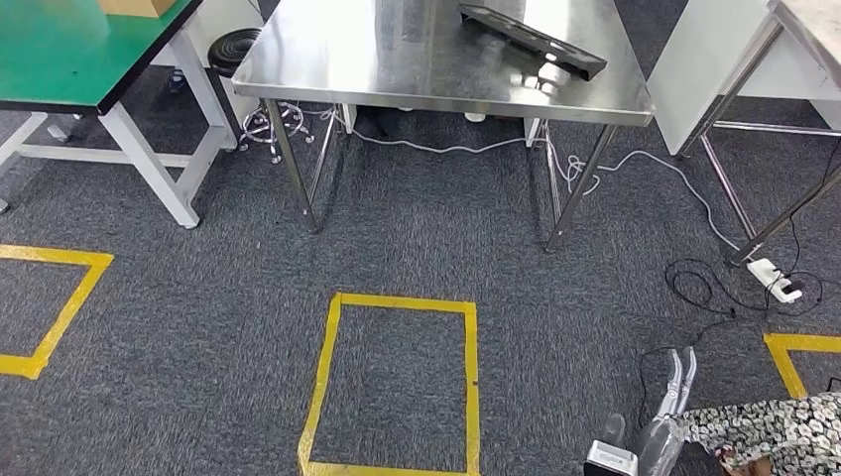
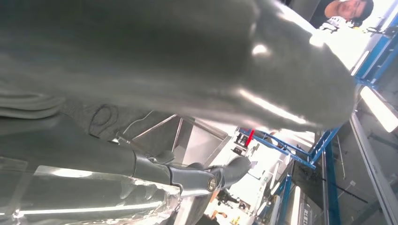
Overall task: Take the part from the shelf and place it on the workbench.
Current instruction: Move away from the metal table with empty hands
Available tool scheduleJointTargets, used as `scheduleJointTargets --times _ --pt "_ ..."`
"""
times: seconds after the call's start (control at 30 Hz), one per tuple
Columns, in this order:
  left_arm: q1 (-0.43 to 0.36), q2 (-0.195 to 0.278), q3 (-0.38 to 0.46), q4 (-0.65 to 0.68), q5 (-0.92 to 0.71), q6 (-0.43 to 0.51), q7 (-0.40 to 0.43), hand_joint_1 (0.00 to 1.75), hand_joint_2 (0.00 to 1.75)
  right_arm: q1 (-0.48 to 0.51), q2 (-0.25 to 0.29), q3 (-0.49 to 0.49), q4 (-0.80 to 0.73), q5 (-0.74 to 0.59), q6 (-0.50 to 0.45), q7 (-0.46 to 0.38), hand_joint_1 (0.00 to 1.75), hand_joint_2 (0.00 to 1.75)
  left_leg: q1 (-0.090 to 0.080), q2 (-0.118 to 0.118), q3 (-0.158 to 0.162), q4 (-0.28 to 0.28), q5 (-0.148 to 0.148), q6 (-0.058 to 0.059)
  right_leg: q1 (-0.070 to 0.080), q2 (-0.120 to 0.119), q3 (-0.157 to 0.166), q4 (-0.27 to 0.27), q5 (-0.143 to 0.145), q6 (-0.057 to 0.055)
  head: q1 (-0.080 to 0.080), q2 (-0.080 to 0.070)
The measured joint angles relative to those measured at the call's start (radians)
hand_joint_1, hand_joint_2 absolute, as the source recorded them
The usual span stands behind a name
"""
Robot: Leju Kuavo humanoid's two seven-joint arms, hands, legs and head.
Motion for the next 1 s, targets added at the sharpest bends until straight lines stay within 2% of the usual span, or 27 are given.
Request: scheduleJointTargets --times 0.03,0.07,0.1,0.13,0.17,0.2,0.23,0.27,0.3,0.33,0.4,0.43,0.47,0.5,0.57,0.6,0.63,0.67,0.73,0.77,0.8,0.87,0.93,1.0 --pt "0.000 0.000 0.000 0.000 -0.001 -0.002 0.000 0.00 0.00 0.002 0.000 -0.001 0.000 0.000 0.000 0.000 0.00 0.00 0.000 0.002 -0.013 0.000 0.010 0.000 -0.003 0.001 -0.019 0.066 -0.028 0.004 0.001 0.000" --pt "0.000 0.000 -0.001 0.000 -0.003 -0.004 0.000 0.00 0.00 0.004 0.000 -0.002 0.000 0.000 0.000 0.000 0.00 0.00 0.000 0.003 -0.027 0.001 0.020 -0.003 -0.006 0.001 -0.027 0.116 -0.039 0.012 0.002 0.000" --pt "0.000 -0.001 -0.002 0.000 -0.004 -0.005 -0.001 0.00 0.00 0.006 0.000 -0.003 0.000 0.000 0.000 0.000 0.00 0.00 0.000 0.004 -0.039 0.002 0.030 -0.006 -0.010 0.001 -0.019 0.136 -0.029 0.024 0.002 0.000" --pt "0.000 -0.002 -0.003 0.000 -0.006 -0.006 -0.001 0.00 0.00 0.008 -0.001 -0.003 -0.001 0.000 0.000 0.000 0.00 0.00 0.001 0.004 -0.051 0.003 0.039 -0.011 -0.014 0.001 0.009 0.113 -0.005 0.036 0.002 0.000" --pt "0.000 -0.003 -0.005 0.000 -0.007 -0.006 -0.001 0.00 0.00 0.009 -0.001 -0.004 -0.002 0.000 0.000 0.000 0.00 0.00 0.001 0.004 -0.061 0.004 0.047 -0.016 -0.018 0.001 0.055 0.054 0.019 0.046 0.002 0.000" --pt "0.000 -0.004 -0.007 0.000 -0.007 -0.006 -0.001 0.00 0.00 0.010 -0.001 -0.004 -0.004 0.000 0.000 0.000 0.00 0.00 0.001 0.004 -0.070 0.007 0.054 -0.023 -0.021 0.000 0.114 -0.026 0.032 0.049 0.003 0.000" --pt "0.000 -0.004 -0.008 0.000 -0.008 -0.006 -0.001 0.00 0.00 0.010 -0.001 -0.004 -0.007 0.000 0.000 0.000 0.00 0.00 0.000 0.004 -0.077 0.012 0.059 -0.029 -0.020 0.002 0.167 -0.106 0.032 0.047 0.003 0.000" --pt "-0.001 -0.005 -0.009 0.000 -0.008 -0.006 -0.001 0.00 0.00 0.011 -0.001 -0.005 -0.010 -0.001 0.000 0.000 0.00 0.00 -0.002 0.004 -0.083 0.016 0.065 -0.036 -0.018 0.002 0.200 -0.165 0.026 0.041 0.002 0.000" --pt "-0.001 -0.005 -0.010 0.000 -0.010 -0.006 -0.001 0.00 0.00 0.011 -0.001 -0.006 -0.012 -0.002 0.000 0.000 0.00 0.00 -0.003 0.003 -0.087 0.019 0.070 -0.043 -0.014 0.004 0.215 -0.196 0.018 0.035 0.001 0.000" --pt "0.000 -0.005 -0.010 0.000 -0.011 -0.005 -0.001 0.00 0.00 0.013 -0.001 -0.007 -0.014 -0.002 0.000 0.000 0.00 0.00 -0.003 0.003 -0.089 0.021 0.075 -0.049 -0.011 0.005 0.214 -0.206 0.016 0.029 0.000 0.000" --pt "0.000 -0.004 -0.010 0.000 -0.015 -0.006 -0.001 0.00 0.00 0.017 0.000 -0.011 -0.016 -0.003 0.000 0.000 0.00 0.00 0.004 0.002 -0.096 0.032 0.068 -0.059 -0.023 0.004 0.208 -0.203 0.023 0.014 -0.002 0.000" --pt "0.001 -0.004 -0.010 0.000 -0.017 -0.007 -0.001 0.00 0.00 0.018 0.001 -0.012 -0.017 -0.003 0.000 0.000 0.00 0.00 0.007 0.001 -0.102 0.045 0.055 -0.063 -0.028 0.003 0.208 -0.204 0.027 0.005 -0.002 0.000" --pt "0.001 -0.003 -0.010 0.000 -0.018 -0.007 -0.001 0.00 0.00 0.018 0.002 -0.013 -0.019 -0.003 0.000 0.000 0.00 0.00 0.009 0.000 -0.115 0.075 0.027 -0.065 -0.033 0.002 0.209 -0.204 0.032 -0.005 -0.004 0.000" --pt "0.001 -0.003 -0.010 0.000 -0.018 -0.008 -0.001 0.00 0.00 0.019 0.004 -0.014 -0.021 -0.003 0.000 0.000 0.00 0.00 0.010 -0.002 -0.132 0.123 -0.006 -0.067 -0.030 0.001 0.208 -0.204 0.035 -0.012 -0.004 0.000" --pt "0.001 -0.003 -0.011 0.000 -0.019 -0.011 0.000 0.00 0.00 0.021 0.006 -0.015 -0.024 -0.003 0.000 0.000 0.00 0.00 0.013 -0.004 -0.179 0.258 -0.076 -0.074 -0.023 -0.001 0.203 -0.202 0.041 -0.023 -0.004 0.000" --pt "0.001 -0.003 -0.012 0.000 -0.020 -0.012 0.001 0.00 0.00 0.023 0.006 -0.017 -0.024 -0.003 0.000 0.000 0.00 0.00 0.014 -0.005 -0.193 0.308 -0.093 -0.077 -0.020 -0.001 0.200 -0.200 0.043 -0.025 -0.004 0.000" --pt "0.001 -0.003 -0.012 0.000 -0.021 -0.014 0.002 0.00 0.00 0.026 0.007 -0.018 -0.024 -0.003 0.000 0.000 0.00 0.00 0.015 -0.004 -0.191 0.326 -0.091 -0.079 -0.018 -0.001 0.198 -0.198 0.043 -0.026 -0.004 0.000" --pt "0.001 -0.002 -0.013 0.000 -0.023 -0.015 0.002 0.00 0.00 0.028 0.007 -0.019 -0.024 -0.003 0.000 0.000 0.00 0.00 0.017 -0.004 -0.168 0.299 -0.070 -0.079 -0.017 0.000 0.197 -0.194 0.043 -0.025 -0.004 0.000" --pt "0.000 0.000 -0.015 0.000 -0.028 -0.016 0.004 0.00 0.00 0.029 0.008 -0.022 -0.025 -0.003 0.000 0.000 0.00 0.00 0.020 -0.005 -0.089 0.173 -0.018 -0.075 -0.017 0.003 0.195 -0.187 0.040 -0.022 -0.004 0.000" --pt "0.000 0.000 -0.016 0.000 -0.029 -0.016 0.004 0.00 0.00 0.030 0.008 -0.023 -0.026 -0.003 0.000 0.000 0.00 0.00 0.019 -0.006 -0.056 0.116 -0.004 -0.071 -0.014 0.005 0.191 -0.185 0.039 -0.019 -0.004 0.000" --pt "-0.001 0.001 -0.016 0.000 -0.030 -0.016 0.004 0.00 0.00 0.030 0.009 -0.024 -0.028 -0.003 0.000 0.000 0.00 0.00 0.016 -0.007 -0.037 0.081 0.000 -0.066 -0.011 0.005 0.186 -0.183 0.038 -0.013 -0.004 0.000" --pt "-0.002 0.001 -0.017 0.000 -0.031 -0.016 0.004 0.00 0.00 0.032 0.010 -0.026 -0.032 -0.003 0.000 0.000 0.00 0.00 0.010 -0.009 -0.031 0.059 -0.004 -0.061 -0.002 0.005 0.175 -0.179 0.036 -0.006 -0.002 0.000" --pt "-0.002 0.000 -0.017 0.000 -0.031 -0.016 0.005 0.00 0.00 0.034 0.010 -0.027 -0.035 -0.002 0.000 0.001 0.00 0.00 0.003 -0.009 -0.034 0.053 -0.003 -0.060 0.002 0.004 0.169 -0.176 0.035 -0.003 0.000 0.000" --pt "-0.002 -0.001 -0.017 0.000 -0.032 -0.016 0.005 0.00 0.00 0.034 0.010 -0.027 -0.036 -0.003 0.000 0.006 0.00 0.00 -0.005 -0.009 -0.037 0.052 -0.001 -0.058 0.000 0.004 0.166 -0.176 0.037 0.001 0.001 0.000"
